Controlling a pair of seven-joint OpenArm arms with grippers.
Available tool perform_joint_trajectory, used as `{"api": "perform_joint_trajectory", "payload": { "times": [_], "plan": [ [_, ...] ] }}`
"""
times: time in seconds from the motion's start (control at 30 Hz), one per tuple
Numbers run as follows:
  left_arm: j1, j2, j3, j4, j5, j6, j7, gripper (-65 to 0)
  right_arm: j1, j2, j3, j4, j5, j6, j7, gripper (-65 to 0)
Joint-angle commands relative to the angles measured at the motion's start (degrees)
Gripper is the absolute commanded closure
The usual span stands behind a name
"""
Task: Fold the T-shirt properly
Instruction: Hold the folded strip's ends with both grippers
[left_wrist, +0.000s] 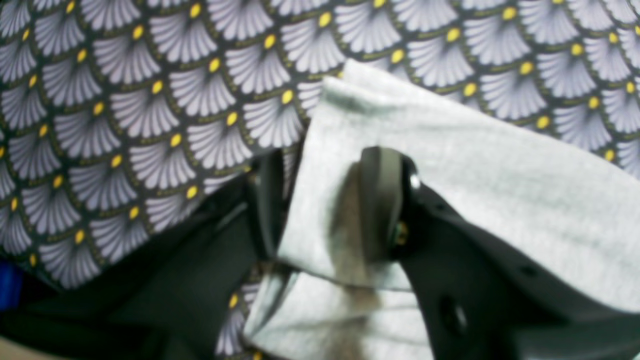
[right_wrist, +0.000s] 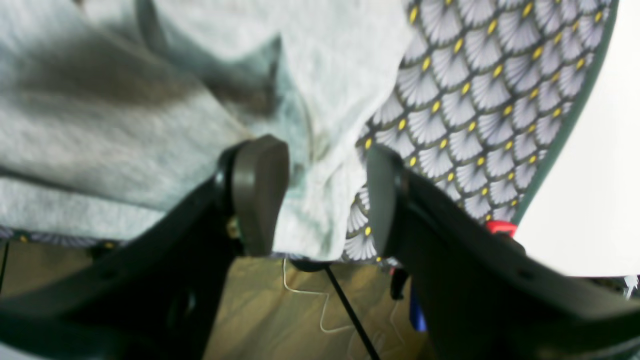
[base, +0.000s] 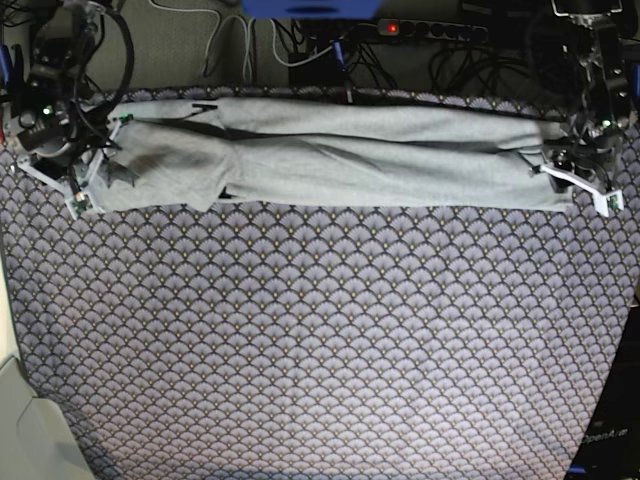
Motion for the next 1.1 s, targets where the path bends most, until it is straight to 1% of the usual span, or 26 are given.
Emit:
{"api": "perform_joint_trajectory", "payload": {
  "times": [0.0, 0.3, 0.43, 0.77, 0.87, 1.0, 1.07],
  "plan": [
    [-0.5, -0.8, -0.5, 1.1, -0.1, -0.1, -1.1, -25.2, 0.6, 0.5, 0.1, 0.8, 0.1, -0.2, 0.9, -30.4],
    [0.0, -0.8, -1.2, 1.5, -0.1, -0.1, -1.1, -25.4, 0.5, 0.3, 0.1, -0.2, 0.1, -0.2, 1.1, -30.4],
    [0.0, -0.5, -2.4, 1.2, -0.1, -0.1, -1.1, -29.6, 1.0, 0.3, 0.1, -3.6, 0.1, -0.2, 1.2, -30.4],
    [0.1, -0.3, -2.0, 0.9, -0.1, -0.1, -1.1, -29.9, 1.0, 0.3, -0.1, -3.9, 0.1, -0.2, 1.2, -30.4],
    [0.1, 0.8, -2.0, 0.9, -0.1, -0.1, -1.1, -30.0, 1.0, 0.3, -0.1, -4.0, 0.1, -0.2, 1.2, -30.4],
    [0.1, 1.3, -2.0, 0.9, -0.1, -0.1, -1.1, -30.1, 1.0, 0.3, -0.1, -4.0, 0.1, -0.2, 1.2, -30.4],
    [0.0, 1.5, -2.0, 0.9, -0.1, -0.1, 0.2, -30.1, 1.0, 0.3, -0.1, -4.0, 0.1, -0.2, 1.2, -30.4]
  ]
}}
